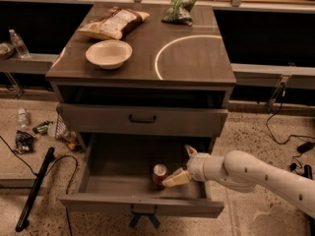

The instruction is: Pick coke can from middle drawer and place on counter

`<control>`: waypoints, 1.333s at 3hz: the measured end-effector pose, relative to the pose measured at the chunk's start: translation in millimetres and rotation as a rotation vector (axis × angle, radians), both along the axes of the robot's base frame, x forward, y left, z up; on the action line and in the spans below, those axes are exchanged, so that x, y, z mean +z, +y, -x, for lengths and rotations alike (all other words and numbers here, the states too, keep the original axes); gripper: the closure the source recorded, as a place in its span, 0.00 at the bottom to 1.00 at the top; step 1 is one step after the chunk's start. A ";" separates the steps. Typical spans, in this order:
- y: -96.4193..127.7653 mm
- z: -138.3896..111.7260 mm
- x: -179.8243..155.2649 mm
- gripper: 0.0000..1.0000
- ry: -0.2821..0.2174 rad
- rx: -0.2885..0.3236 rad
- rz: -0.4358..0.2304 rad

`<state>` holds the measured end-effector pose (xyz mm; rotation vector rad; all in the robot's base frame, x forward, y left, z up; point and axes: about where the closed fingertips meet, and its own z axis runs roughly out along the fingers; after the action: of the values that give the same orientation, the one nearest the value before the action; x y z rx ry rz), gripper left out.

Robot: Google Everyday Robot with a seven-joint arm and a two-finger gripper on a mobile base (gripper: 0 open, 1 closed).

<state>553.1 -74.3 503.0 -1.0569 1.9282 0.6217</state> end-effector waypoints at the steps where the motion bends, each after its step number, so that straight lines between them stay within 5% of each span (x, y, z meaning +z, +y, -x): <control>1: 12.1 -12.2 -14.4 0.00 -0.012 -0.015 0.022; 4: 56.9 -16.1 -77.6 0.00 0.043 0.039 0.059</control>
Offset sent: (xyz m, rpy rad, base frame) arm 0.0254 0.0485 -0.0576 -0.0871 0.0021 0.0126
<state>569.2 -17.3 425.5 -1.1286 1.9779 0.6171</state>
